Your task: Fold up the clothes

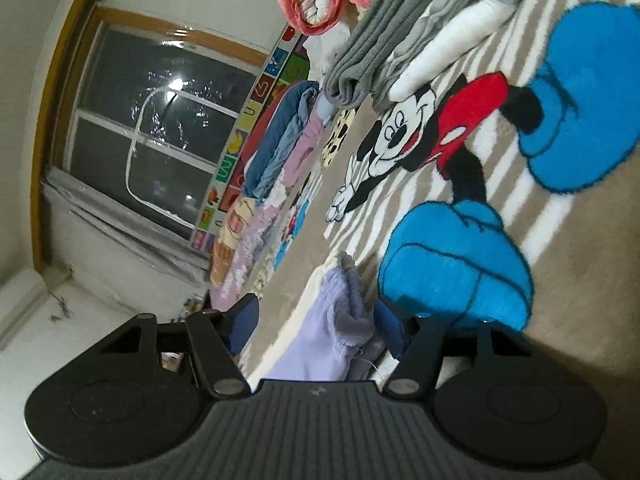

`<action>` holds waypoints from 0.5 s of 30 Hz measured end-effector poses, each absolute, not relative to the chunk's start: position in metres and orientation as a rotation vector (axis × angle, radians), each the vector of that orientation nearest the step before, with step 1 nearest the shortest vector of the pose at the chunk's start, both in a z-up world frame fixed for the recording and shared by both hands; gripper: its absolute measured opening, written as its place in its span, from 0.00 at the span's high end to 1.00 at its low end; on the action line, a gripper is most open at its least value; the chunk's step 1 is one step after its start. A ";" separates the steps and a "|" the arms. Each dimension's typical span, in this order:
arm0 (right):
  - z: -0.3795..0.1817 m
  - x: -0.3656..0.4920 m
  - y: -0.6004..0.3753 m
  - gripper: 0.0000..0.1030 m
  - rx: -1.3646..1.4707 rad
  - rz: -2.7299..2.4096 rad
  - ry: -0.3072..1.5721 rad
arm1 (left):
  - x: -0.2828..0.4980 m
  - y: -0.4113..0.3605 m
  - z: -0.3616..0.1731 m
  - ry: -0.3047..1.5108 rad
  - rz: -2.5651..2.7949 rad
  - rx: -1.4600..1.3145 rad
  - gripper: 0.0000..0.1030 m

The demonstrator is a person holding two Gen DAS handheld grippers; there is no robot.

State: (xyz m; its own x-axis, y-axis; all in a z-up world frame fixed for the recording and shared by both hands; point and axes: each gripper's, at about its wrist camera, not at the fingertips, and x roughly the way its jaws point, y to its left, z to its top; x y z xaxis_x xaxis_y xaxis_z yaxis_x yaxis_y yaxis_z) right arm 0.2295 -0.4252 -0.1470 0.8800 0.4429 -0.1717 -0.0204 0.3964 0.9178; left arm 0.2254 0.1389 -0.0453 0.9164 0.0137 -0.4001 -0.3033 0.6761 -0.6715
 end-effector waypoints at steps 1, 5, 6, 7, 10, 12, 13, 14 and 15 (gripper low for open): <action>-0.148 0.229 -0.426 0.39 1.143 0.311 0.423 | 0.227 0.129 -0.038 0.375 0.171 -0.783 0.80; -0.151 0.229 -0.430 0.39 1.180 0.328 0.414 | 0.238 0.078 -0.011 0.349 0.111 -0.642 0.80; -0.152 0.229 -0.431 0.39 1.189 0.332 0.412 | 0.239 0.065 -0.006 0.345 0.094 -0.606 0.80; -0.152 0.228 -0.432 0.39 1.193 0.336 0.411 | 0.240 0.049 -0.001 0.341 0.074 -0.566 0.80; -0.152 0.226 -0.435 0.39 1.207 0.347 0.409 | 0.246 0.006 0.009 0.332 0.013 -0.473 0.80; -0.153 0.226 -0.439 0.39 1.220 0.352 0.406 | 0.249 -0.021 0.012 0.331 -0.023 -0.419 0.80; -0.154 0.225 -0.441 0.39 1.226 0.353 0.403 | 0.251 -0.034 0.013 0.332 -0.039 -0.393 0.80; -0.154 0.224 -0.443 0.39 1.233 0.354 0.399 | 0.252 -0.048 0.013 0.334 -0.055 -0.370 0.80; -0.154 0.223 -0.445 0.39 1.239 0.355 0.395 | 0.253 -0.060 0.013 0.334 -0.068 -0.349 0.80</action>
